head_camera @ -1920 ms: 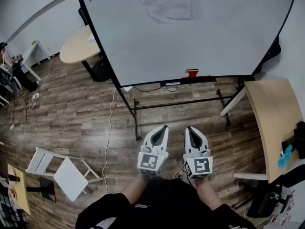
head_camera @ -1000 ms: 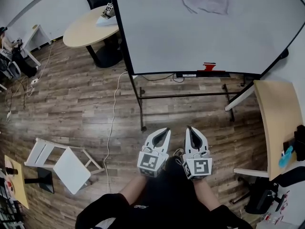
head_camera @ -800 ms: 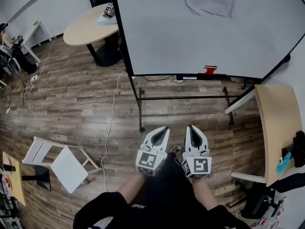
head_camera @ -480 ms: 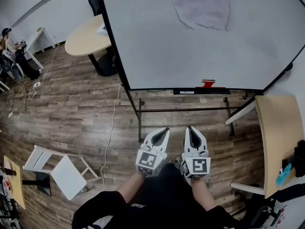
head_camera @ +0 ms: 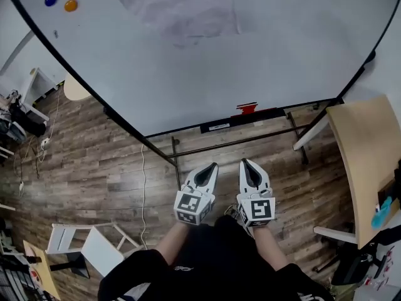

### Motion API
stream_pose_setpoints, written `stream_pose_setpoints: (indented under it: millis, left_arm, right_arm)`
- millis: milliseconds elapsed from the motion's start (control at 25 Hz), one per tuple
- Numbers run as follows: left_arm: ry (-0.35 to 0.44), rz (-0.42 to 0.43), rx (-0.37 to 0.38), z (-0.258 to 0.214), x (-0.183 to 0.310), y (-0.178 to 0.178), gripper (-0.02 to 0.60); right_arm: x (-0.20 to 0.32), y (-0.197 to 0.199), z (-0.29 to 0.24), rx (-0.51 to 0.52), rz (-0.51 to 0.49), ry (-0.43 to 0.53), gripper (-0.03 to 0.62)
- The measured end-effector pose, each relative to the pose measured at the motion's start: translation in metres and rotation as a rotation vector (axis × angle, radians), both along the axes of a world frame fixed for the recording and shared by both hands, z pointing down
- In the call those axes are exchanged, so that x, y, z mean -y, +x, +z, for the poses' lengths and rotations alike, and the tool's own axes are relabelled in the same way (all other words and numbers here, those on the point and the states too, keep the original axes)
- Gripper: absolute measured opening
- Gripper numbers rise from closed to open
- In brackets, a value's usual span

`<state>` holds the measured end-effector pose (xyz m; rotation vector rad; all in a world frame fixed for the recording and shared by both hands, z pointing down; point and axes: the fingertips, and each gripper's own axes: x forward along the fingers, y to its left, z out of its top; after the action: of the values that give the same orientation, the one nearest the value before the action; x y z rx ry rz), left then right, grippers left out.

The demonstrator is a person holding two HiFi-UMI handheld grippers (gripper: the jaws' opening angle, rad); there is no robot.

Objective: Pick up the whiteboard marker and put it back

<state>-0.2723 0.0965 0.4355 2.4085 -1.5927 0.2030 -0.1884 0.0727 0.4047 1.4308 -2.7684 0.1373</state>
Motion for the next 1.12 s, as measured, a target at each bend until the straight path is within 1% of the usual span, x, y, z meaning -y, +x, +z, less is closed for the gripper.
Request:
stream_pose_setpoints:
  millis: [80, 120, 240, 320, 520, 680, 760, 840, 960, 1000, 1120]
  left_arm:
    - [-0.039, 0.02, 0.012, 0.012, 0.013, 0.013, 0.006]
    - [-0.055, 0.032, 0.03, 0.017, 0.019, 0.018, 0.006]
    - [-0.11, 0.075, 0.12, 0.031, 0.037, 0.025, 0.006]
    - [-0.145, 0.098, 0.161, 0.04, 0.047, 0.029, 0.006]
    - [-0.179, 0.154, 0.189, 0.057, 0.082, 0.047, 0.006]
    - [-0.216, 0.22, 0.178, 0.078, 0.108, 0.068, 0.006]
    - [-0.232, 0.253, 0.193, 0.087, 0.119, 0.072, 0.006]
    - [-0.266, 0.279, 0.245, 0.099, 0.129, 0.068, 0.006]
    - [-0.352, 0.321, 0.346, 0.12, 0.148, 0.057, 0.006]
    - [-0.367, 0.336, 0.384, 0.125, 0.156, 0.053, 0.006]
    - [-0.377, 0.365, 0.516, 0.137, 0.18, 0.04, 0.006]
  right_arm:
    - [0.014, 0.022, 0.013, 0.01, 0.037, -0.028, 0.002]
    - [0.02, 0.032, 0.017, 0.014, 0.054, -0.039, 0.002]
    - [0.035, 0.05, 0.028, 0.03, 0.076, -0.063, 0.002]
    - [0.04, 0.055, 0.037, 0.037, 0.078, -0.083, 0.002]
    - [0.059, 0.065, 0.062, 0.027, 0.105, -0.132, 0.002]
    - [0.08, 0.073, 0.085, 0.006, 0.115, -0.175, 0.003]
    - [0.091, 0.073, 0.095, 0.003, 0.123, -0.198, 0.003]
    - [0.099, 0.066, 0.103, -0.001, 0.121, -0.23, 0.003]
    - [0.114, 0.056, 0.111, -0.01, 0.111, -0.276, 0.003]
    - [0.121, 0.054, 0.114, -0.01, 0.108, -0.288, 0.003]
    - [0.142, 0.046, 0.126, -0.019, 0.1, -0.318, 0.003]
